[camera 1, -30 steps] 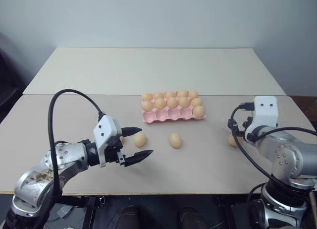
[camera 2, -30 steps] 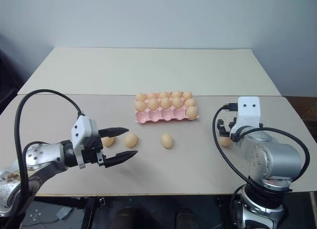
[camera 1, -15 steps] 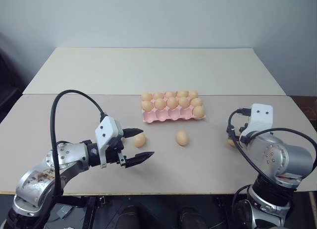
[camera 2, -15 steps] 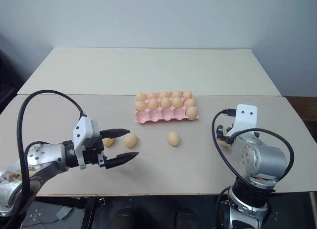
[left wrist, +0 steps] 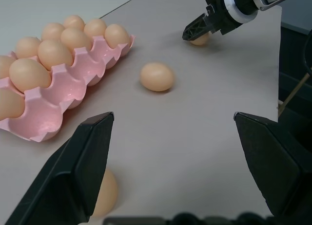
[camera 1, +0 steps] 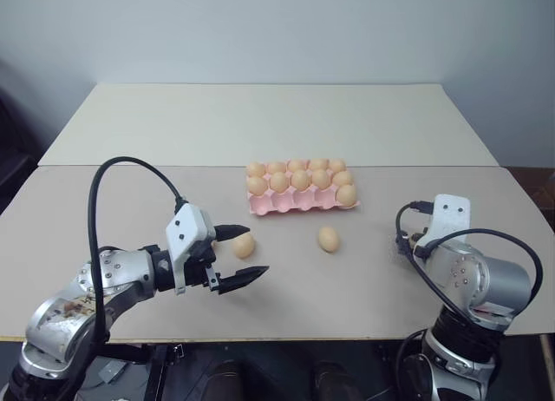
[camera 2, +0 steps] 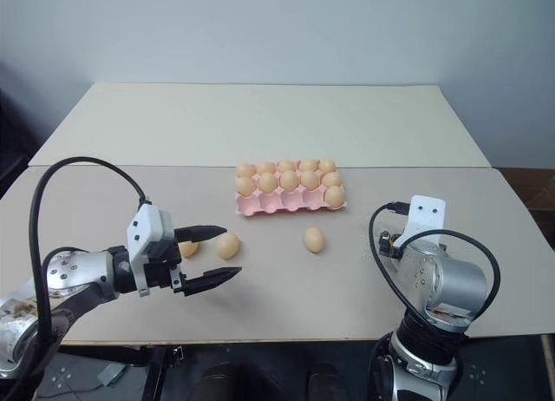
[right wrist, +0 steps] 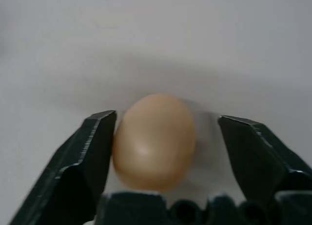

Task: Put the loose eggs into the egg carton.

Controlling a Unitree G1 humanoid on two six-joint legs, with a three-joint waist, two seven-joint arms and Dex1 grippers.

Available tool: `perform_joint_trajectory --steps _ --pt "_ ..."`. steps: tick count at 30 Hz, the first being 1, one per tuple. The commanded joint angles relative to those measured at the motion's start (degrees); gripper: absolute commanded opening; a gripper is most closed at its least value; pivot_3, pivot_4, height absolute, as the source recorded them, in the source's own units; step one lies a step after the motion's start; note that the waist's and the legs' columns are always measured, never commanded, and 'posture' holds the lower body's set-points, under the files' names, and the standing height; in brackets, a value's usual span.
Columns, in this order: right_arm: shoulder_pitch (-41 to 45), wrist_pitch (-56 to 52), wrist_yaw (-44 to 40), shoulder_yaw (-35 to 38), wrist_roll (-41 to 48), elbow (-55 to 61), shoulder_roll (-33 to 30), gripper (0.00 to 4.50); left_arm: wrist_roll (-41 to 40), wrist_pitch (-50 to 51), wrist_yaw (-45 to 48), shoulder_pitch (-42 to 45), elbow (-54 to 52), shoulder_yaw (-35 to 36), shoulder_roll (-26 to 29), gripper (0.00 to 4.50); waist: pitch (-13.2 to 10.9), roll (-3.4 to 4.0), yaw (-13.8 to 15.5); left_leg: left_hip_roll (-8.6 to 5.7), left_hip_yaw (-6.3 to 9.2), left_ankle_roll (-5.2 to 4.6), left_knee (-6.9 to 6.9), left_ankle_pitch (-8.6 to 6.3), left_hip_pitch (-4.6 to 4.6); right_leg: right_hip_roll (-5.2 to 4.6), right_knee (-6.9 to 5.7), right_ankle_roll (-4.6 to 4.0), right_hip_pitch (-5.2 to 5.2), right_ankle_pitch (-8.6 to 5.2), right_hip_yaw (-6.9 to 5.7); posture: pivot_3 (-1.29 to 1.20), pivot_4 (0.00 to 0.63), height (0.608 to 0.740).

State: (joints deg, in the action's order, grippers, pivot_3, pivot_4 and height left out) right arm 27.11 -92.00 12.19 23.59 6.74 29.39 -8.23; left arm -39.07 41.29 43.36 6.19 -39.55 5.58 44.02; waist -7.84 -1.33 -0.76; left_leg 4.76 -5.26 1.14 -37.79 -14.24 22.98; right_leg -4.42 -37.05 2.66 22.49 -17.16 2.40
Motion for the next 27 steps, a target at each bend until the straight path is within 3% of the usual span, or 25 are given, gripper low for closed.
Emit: perform_joint_trajectory --steps 1,3,6,12,18,27 --pt "0.8 -0.5 -0.7 0.4 -1.4 0.9 -0.4 2.66 -0.1 -1.1 -0.1 0.6 -0.9 0.9 0.4 4.29 0.0 0.00 0.0 0.00 0.00 0.00 0.00 0.00 0.00 0.00 0.00 0.00 0.00 0.00 0.00 0.00 0.150 0.740" --pt "1.0 -0.5 -1.3 0.2 -1.8 1.0 -0.7 2.00 -0.2 -1.0 -0.1 0.5 -0.9 0.9 0.3 4.29 0.0 0.00 0.0 0.00 0.00 0.00 0.00 0.00 0.01 0.00 0.01 0.00 0.00 0.00 0.00 0.00 0.150 0.740" --pt "1.0 -0.5 -2.8 -1.6 -1.6 2.4 -1.6 1.64 0.0 -1.0 -0.3 0.3 -0.8 0.9 0.3 4.29 0.0 0.00 0.0 0.00 0.00 0.00 0.00 0.00 0.01 0.00 0.01 0.00 0.01 0.00 0.00 0.00 0.150 0.740" --pt "2.2 2.4 -13.0 -10.3 4.7 10.5 -6.8 1.51 0.8 -2.8 -4.9 -1.5 -0.1 2.7 -3.6 4.29 0.0 0.01 -0.3 0.02 0.02 -0.01 0.02 -0.01 0.08 0.02 0.00 0.00 0.10 0.00 0.01 0.00 0.150 0.740" --pt "4.4 12.1 -20.3 -14.2 9.5 10.9 -5.8 1.47 3.2 -5.6 -9.5 -2.9 -0.7 2.9 -8.7 4.29 0.0 0.01 -0.1 0.01 0.06 -0.01 0.01 -0.01 0.11 0.01 0.00 0.00 0.10 0.00 -0.01 0.00 0.150 0.740" --pt "9.9 36.1 -23.1 -22.1 5.6 -14.0 -3.8 1.40 3.2 -4.8 -12.5 -3.1 -2.3 2.3 -10.2 4.29 0.0 0.00 -0.2 0.00 0.04 0.02 0.01 0.01 0.09 0.01 -0.03 0.00 0.10 0.00 -0.02 0.00 0.150 0.740"
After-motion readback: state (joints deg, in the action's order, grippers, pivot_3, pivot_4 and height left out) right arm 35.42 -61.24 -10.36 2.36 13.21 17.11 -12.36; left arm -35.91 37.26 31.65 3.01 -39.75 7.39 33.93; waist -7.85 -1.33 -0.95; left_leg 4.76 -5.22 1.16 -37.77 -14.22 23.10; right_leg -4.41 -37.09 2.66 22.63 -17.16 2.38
